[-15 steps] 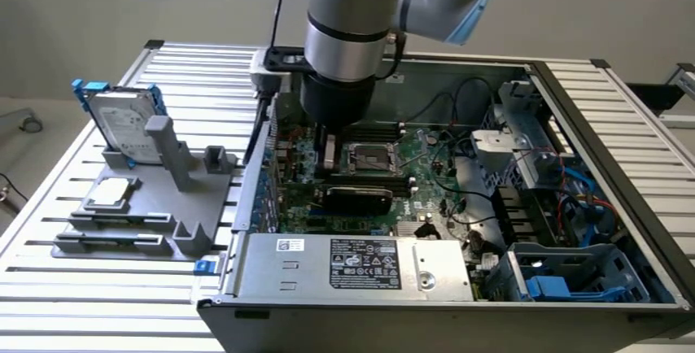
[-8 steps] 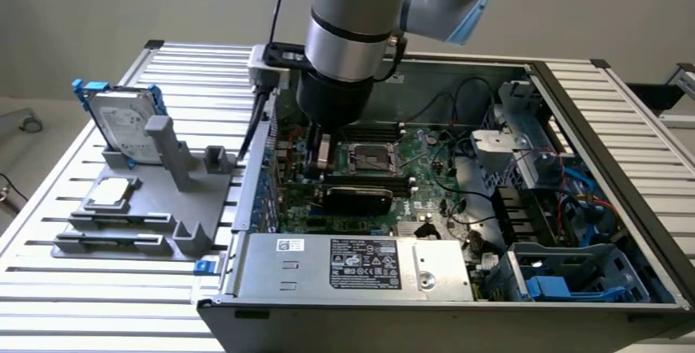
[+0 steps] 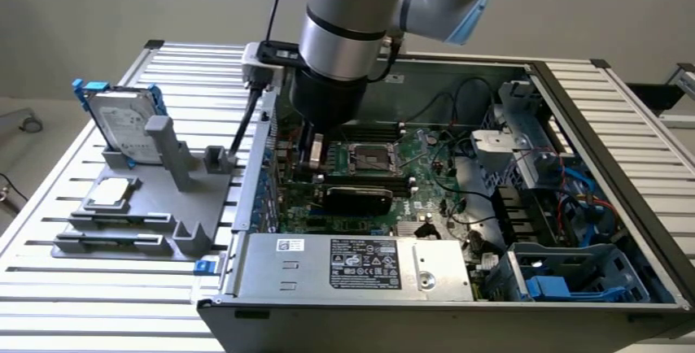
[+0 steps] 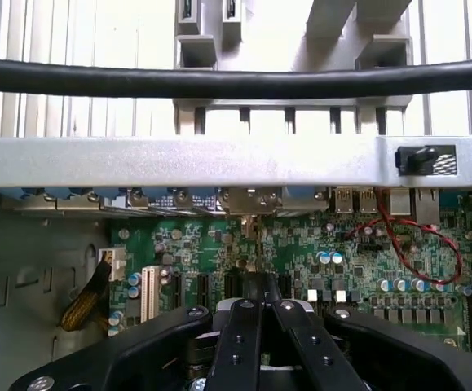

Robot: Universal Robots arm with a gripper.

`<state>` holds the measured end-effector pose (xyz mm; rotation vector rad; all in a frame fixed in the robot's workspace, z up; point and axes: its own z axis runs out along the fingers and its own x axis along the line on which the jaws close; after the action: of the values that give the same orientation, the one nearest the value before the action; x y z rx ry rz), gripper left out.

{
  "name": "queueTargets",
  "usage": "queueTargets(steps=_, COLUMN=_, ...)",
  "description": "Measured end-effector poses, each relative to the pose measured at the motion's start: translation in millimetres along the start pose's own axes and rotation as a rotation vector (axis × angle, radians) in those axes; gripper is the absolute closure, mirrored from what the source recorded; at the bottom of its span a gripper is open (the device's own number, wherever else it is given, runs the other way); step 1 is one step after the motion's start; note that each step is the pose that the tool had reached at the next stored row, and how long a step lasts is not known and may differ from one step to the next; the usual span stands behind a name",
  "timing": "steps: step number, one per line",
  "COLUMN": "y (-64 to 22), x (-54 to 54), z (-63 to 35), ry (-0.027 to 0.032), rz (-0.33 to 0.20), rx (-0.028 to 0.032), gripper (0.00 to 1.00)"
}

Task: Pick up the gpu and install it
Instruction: 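Press down on the gpu until it lock into place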

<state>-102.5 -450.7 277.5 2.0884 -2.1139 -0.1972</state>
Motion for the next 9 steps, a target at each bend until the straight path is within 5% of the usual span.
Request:
queueTargets(steps=4, y=4.4, x=0.0, z=0.1, ry=0.0057, rz=0.001, rx=-0.0124, gripper=0.89)
queueTargets(steps=9, y=8.9, x=0.2, z=-3.0, ry=0.0140, rz=0.003, rx=-0.0171, gripper=0.89)
